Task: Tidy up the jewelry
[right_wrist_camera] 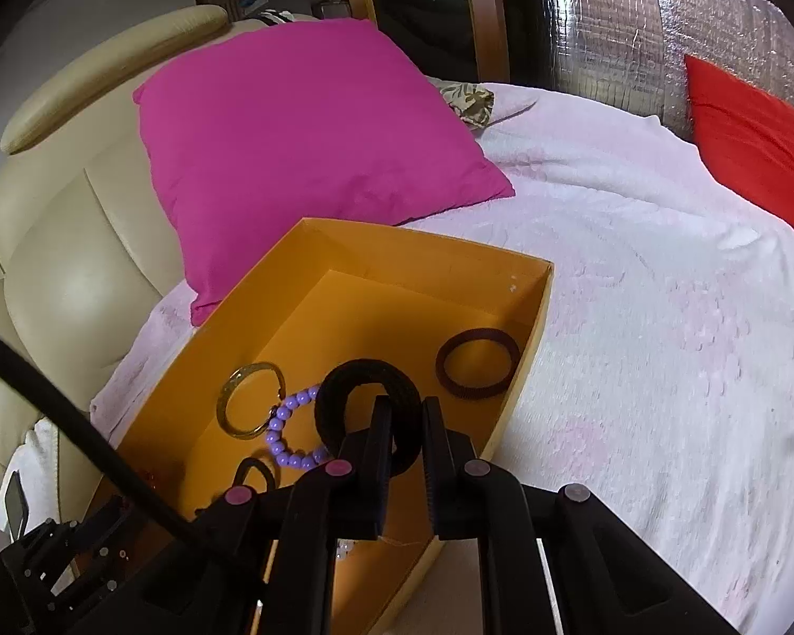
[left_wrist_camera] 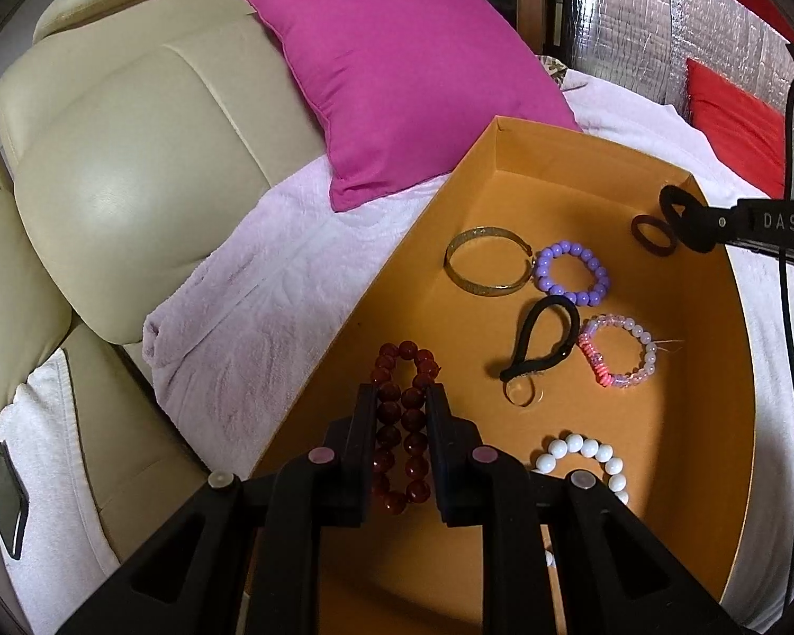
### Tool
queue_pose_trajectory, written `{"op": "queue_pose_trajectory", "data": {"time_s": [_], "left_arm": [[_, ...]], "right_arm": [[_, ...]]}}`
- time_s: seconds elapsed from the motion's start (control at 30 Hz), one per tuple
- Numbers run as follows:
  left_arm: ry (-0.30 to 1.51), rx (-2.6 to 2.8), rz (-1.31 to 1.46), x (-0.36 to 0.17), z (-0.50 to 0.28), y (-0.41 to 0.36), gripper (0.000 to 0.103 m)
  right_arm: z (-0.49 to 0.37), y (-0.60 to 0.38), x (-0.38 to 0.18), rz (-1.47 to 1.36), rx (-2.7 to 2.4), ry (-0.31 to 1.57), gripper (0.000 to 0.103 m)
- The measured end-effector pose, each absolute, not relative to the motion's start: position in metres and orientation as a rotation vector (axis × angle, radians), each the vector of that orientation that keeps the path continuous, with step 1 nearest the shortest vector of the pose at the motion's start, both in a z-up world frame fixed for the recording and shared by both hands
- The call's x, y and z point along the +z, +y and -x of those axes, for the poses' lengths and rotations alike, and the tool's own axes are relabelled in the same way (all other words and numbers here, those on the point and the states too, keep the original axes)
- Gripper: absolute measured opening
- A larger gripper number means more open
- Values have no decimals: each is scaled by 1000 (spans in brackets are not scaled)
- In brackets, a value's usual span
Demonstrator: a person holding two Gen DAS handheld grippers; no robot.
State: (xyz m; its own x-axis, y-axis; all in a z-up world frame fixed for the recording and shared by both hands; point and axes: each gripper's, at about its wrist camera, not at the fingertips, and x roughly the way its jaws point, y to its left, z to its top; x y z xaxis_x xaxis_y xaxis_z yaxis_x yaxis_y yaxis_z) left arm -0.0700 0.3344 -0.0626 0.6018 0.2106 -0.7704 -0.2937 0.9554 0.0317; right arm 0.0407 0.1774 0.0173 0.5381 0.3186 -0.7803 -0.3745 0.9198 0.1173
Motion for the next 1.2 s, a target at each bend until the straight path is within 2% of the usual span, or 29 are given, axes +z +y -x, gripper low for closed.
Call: {"op": "queue_pose_trajectory", "data": {"time_s": [0.7, 0.73, 0.9, 0.93, 1.0, 1.1, 1.2], "left_arm": [[914, 292, 84, -71, 65, 331, 19], [919, 289, 82, -72, 64, 330, 20], [925, 279, 67, -71, 62, 324, 21], [923, 279, 64, -70, 63, 323, 23], [909, 286, 55, -65, 65, 321, 39], [861, 299, 51, -50, 72, 319, 55], [807, 299, 37, -29, 81, 315, 60]], "right_arm": [[-61, 181, 11, 60, 377, 927, 13], [-62, 180, 10, 56, 375, 933, 15], [-64, 175, 11, 19, 393, 947, 44], [-62, 175, 13, 21, 385, 931, 46], [-58, 173, 18, 21, 393, 907, 46], [-51, 169, 26, 14, 409, 892, 46], [-41, 165, 36, 23, 435, 885, 46]]}}
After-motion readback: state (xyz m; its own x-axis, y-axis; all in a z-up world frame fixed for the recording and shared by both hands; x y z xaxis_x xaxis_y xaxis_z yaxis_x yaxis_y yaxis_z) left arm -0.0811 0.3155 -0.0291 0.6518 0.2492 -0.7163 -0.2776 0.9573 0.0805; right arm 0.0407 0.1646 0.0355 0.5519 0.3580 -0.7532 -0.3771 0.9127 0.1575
